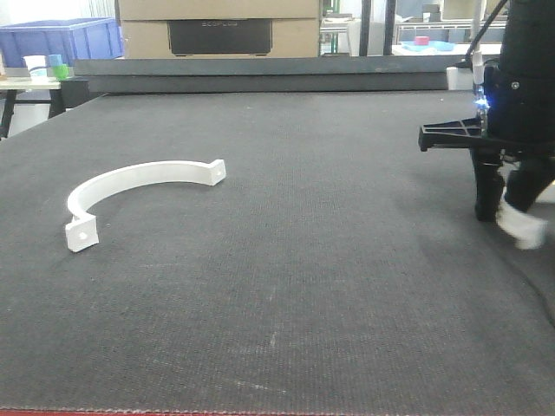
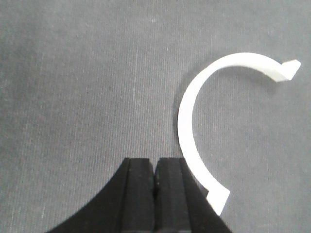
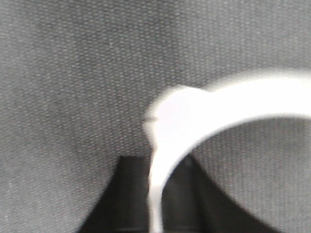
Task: Grab PVC pipe and place in blue bin
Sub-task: 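Lower the right gripper onto the nearer white PVC arc, grasp and lift, then lower the left gripper onto the other white PVC arc, grasp and lift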
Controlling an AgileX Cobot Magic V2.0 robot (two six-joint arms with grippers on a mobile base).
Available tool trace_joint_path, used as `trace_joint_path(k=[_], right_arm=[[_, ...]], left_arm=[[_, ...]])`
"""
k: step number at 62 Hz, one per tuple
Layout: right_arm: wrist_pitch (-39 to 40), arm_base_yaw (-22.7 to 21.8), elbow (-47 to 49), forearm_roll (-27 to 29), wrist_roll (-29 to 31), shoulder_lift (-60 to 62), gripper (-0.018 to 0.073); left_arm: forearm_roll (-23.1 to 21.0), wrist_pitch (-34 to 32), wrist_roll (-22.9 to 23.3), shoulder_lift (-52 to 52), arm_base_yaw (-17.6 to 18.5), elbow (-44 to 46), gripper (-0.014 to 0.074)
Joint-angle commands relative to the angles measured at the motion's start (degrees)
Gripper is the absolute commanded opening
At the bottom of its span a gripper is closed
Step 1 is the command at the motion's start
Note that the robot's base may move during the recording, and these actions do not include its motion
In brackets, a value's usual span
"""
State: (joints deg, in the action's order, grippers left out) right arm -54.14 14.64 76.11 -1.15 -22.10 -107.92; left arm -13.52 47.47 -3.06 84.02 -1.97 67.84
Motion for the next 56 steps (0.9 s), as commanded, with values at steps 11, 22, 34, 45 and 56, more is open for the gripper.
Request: trace_joint_path(k=[11, 22, 34, 45, 56], right_arm=[[-2.23, -0.11, -0.15, -2.60, 1.93, 4.72, -0.0169], [-5.59, -0.11, -0.15, -2.69, 5.06, 11.78, -0.0169], [-5.84, -0.11, -0.15, -2.69, 5.06, 18.56, -0.0169], [-5.84, -0.11, -0.15, -2.69, 5.06, 20.98, -0.0169], [-7.26, -0.11, -0.27, -2.69, 5.06, 20.97, -0.0169]], left_arm=[[-1.76, -0.61, 0.02, -0.04, -0.11, 0.16, -0.0111], [-4.23, 4.73, 0.02, 0.50, -0.11, 2.25, -0.0111], [-2.69, 11.61, 0.02, 6.49, 1.97, 11.93, -0.0111], [7.87, 14.41, 4.71, 15.19, 8.83, 21.68, -0.0111], [13.52, 15.19, 10.88, 21.72, 11.24, 25.69, -0.0111]])
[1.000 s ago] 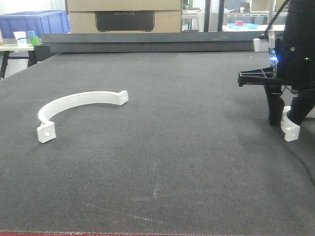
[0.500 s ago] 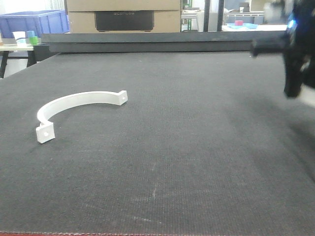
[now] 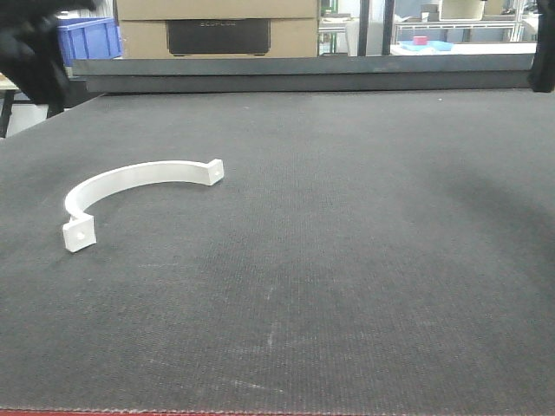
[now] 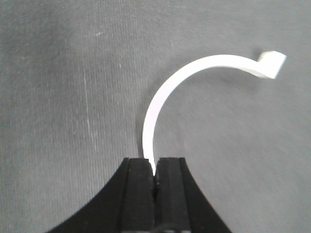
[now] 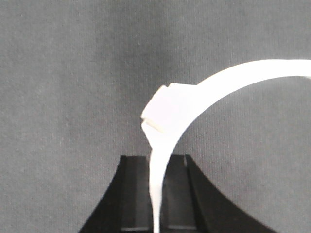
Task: Grab PVC pipe and place in blue bin
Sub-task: 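Lower the left gripper onto the other white PVC arc, grasp and lift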
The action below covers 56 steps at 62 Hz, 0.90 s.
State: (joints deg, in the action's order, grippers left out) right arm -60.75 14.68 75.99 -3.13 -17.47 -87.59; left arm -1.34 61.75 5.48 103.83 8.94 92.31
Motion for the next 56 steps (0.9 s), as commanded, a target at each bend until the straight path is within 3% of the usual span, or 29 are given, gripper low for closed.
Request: trace_joint_path(k=[1, 15, 22, 29, 39, 56], right_arm=[[-0.64, -0.15, -0.15, -0.86, 0.44, 0.64, -0.0169], [-0.42, -0.15, -0.15, -1.20, 0.55, 0.47, -0.0169], [-0.31, -0.15, -0.15, -1.20, 1.13, -0.35, -0.0169], [-0.44, -0.15, -0.15, -1.20, 1.14, -1.43, -0.0169], [-0.86, -0.15, -0.15, -1.20, 1.14, -2.09, -0.0169], [0.58, -0.15, -0.15, -1.20, 1.14, -2.08, -0.0169]], left_arm=[[0.95, 0.91, 2.34, 2.34, 0.32, 1.23, -0.0111], [-0.90, 0.80, 2.34, 5.53, 0.32, 1.08, -0.0111], [-4.34, 0.55, 2.34, 6.73, 0.32, 1.08, -0.0104], [-6.78, -0.03, 2.34, 8.35, 0.32, 1.08, 0.0046], [-5.30, 0.93, 2.34, 10.77, 0.32, 1.08, 0.0288], [-1.25, 0.82, 2.34, 11.40, 0.32, 1.08, 0.0314]])
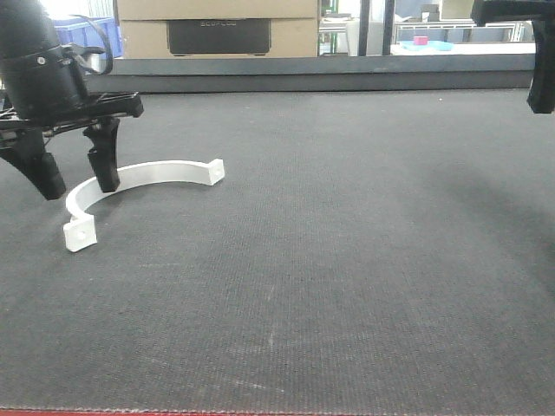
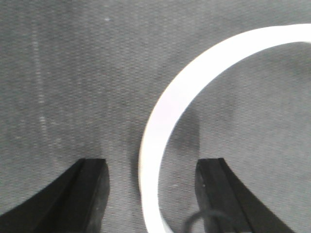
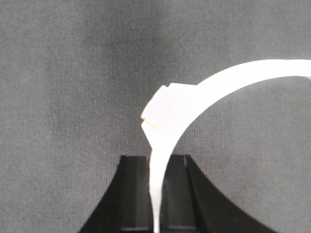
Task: Grab PVC pipe and place in blue bin
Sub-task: 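Lower the left gripper onto the other white PVC arc, grasp and lift, then hold both white arcs raised in the grippers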
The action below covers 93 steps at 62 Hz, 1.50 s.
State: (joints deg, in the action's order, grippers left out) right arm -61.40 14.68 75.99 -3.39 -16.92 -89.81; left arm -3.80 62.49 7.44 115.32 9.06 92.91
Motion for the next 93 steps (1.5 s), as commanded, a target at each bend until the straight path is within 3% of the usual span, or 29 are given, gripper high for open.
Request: trace_joint_path(k=[1, 29, 36, 44, 58, 77, 93], right_arm=[[1.39, -0.15, -0.15, -0.94, 0.59, 0.15, -0.0169], [3.32, -0.15, -0.15, -0.94, 0.59, 0.15, -0.0169], [3.59, -0.15, -0.15, -0.94, 0.59, 0.15, -0.0169], [4.63, -0.15, -0.15, -0.94, 0.59, 0.15, -0.0169], [4.84, -0.15, -0.15, -0.94, 0.59, 0.15, -0.0169], [2.99, -0.15, -0.15, 0.03, 0.59, 3.00, -0.0169], [11.66, -0.15, -0.15, -0.60, 0.59, 12.66, -0.0169]], left_arm=[[1.32, 0.08, 0.38, -0.09, 0.20, 0.48, 0.0314], [0.99, 4.23, 0.38, 2.93, 0.32, 0.48, 0.0259], [0.99, 4.23, 0.38, 2.93, 0.32, 0.48, 0.0132], [0.99, 4.64, 0.38, 2.93, 0.32, 0.59, -0.0113], [0.84, 5.95, 0.38, -1.20, 0.32, 1.66, -0.0111], [-0.56, 3.67, 0.38, -16.35, 1.28, 1.66, -0.0111], [0.20, -6.00, 0.38, -27.97, 4.31, 1.03, -0.0111]])
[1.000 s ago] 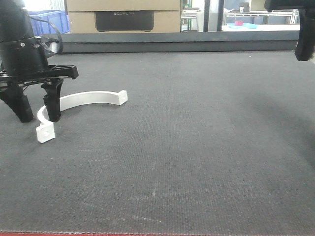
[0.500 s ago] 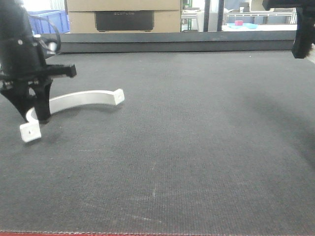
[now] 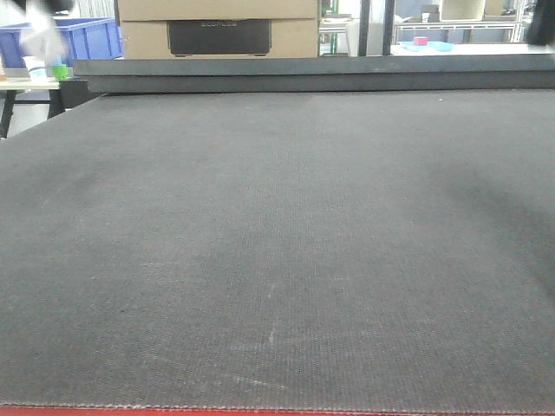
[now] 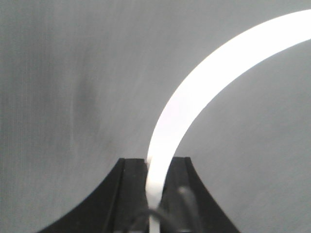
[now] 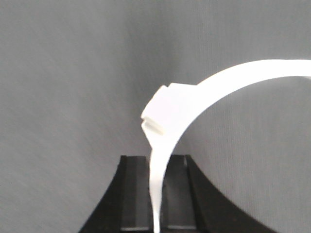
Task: Grab PVC pipe and place in blue bin
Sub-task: 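Hold both white arcs raised in the grippers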
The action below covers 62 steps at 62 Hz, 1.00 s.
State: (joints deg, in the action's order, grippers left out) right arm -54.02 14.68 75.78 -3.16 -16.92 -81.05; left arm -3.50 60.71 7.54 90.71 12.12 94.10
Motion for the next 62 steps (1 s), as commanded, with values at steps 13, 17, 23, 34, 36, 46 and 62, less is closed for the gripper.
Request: trace_joint_path(k=[13, 17, 23, 34, 36, 46, 62], right_arm=[[11.16, -0.15, -1.83, -4.65, 0.59, 10.68, -0.0169], [14.32, -0.15, -4.25, -6.11, 0.59, 13.03, -0.0169], [20.63, -0.15, -10.15, -7.66, 0.59, 17.56, -0.0169], [30.97, -0.15, -22.61, -8.28, 0.59, 25.74, -0.0169], [32.30, -0.15, -25.12, -8.28, 0.59, 27.42, -0.0169], [33.42, -0.15, -32.51, -8.28, 0.59, 35.72, -0.0169], [33.47, -0.15, -33.13, -8.17, 0.59, 48.32, -0.0169]], left_arm=[[0.15, -12.00, 0.28, -9.75, 3.79, -5.73, -0.0111], [0.15, -15.24, 0.28, -11.77, 4.16, -9.45, -0.0111], [0.15, -21.20, 0.60, -15.19, 4.16, -16.42, -0.0111], [0.15, -34.91, 4.83, -23.02, 3.49, -31.80, -0.0111], [0.15, -37.06, 4.76, -24.38, 3.24, -34.76, -0.0111], [0.15, -42.27, 4.76, -32.65, 0.59, -45.23, -0.0111], [5.02, -37.72, 4.76, -45.29, -4.46, -49.20, -0.0111]])
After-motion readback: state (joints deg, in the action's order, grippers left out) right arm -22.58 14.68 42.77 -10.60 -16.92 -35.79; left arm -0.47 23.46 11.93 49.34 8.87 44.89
